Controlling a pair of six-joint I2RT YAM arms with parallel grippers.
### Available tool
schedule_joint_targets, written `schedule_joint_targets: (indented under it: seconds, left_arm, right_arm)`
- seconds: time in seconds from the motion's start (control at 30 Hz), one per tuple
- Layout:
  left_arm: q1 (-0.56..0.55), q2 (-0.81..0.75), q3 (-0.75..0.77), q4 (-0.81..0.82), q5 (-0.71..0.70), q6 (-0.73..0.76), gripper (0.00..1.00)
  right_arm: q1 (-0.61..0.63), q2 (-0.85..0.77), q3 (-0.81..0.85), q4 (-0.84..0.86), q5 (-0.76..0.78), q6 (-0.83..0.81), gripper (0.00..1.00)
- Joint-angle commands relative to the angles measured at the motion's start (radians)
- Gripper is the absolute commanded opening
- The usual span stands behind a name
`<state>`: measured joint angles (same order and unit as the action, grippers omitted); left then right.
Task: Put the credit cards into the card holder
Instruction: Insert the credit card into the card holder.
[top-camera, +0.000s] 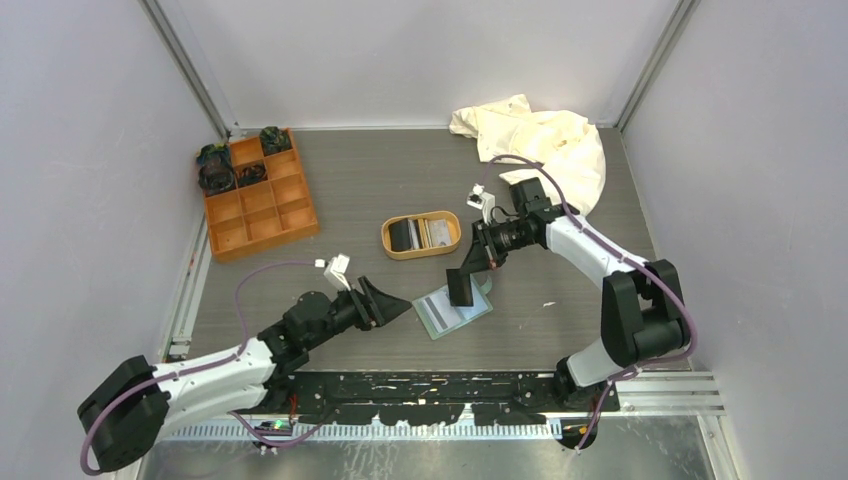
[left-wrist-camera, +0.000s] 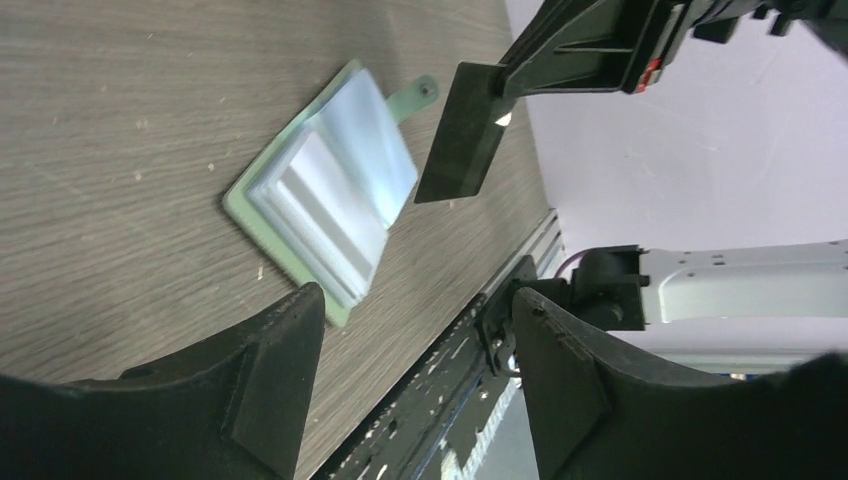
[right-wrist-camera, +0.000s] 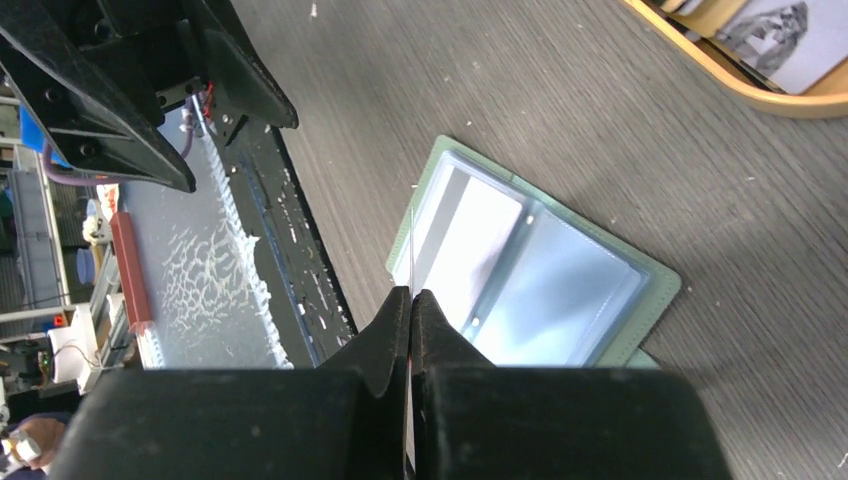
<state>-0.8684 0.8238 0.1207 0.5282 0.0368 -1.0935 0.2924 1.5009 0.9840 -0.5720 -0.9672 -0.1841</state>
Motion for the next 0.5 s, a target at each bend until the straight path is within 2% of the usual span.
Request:
schedule_joint_targets:
  seconds: [0.0, 0.27, 0.47]
  left_arm:
    - [-0.017, 0.065, 0.010, 0.077, -0.019, -0.036, 0.69]
    - [-0.125, 0.226, 0.061, 0.067, -0.168, -0.061, 0.62]
    - [-0.160, 0.386, 0.129, 0.049, -0.227, -0.111, 0.58]
  right_arm:
    - [-0.005, 0.025, 0.028, 0.016, 0.058, 0.015, 0.01]
    - [-0.028, 0.077, 0.016, 0.058, 0.133, 0.072, 0.01]
    - [-0.031, 0.125, 0.013, 0.078, 0.128, 0.106, 0.01]
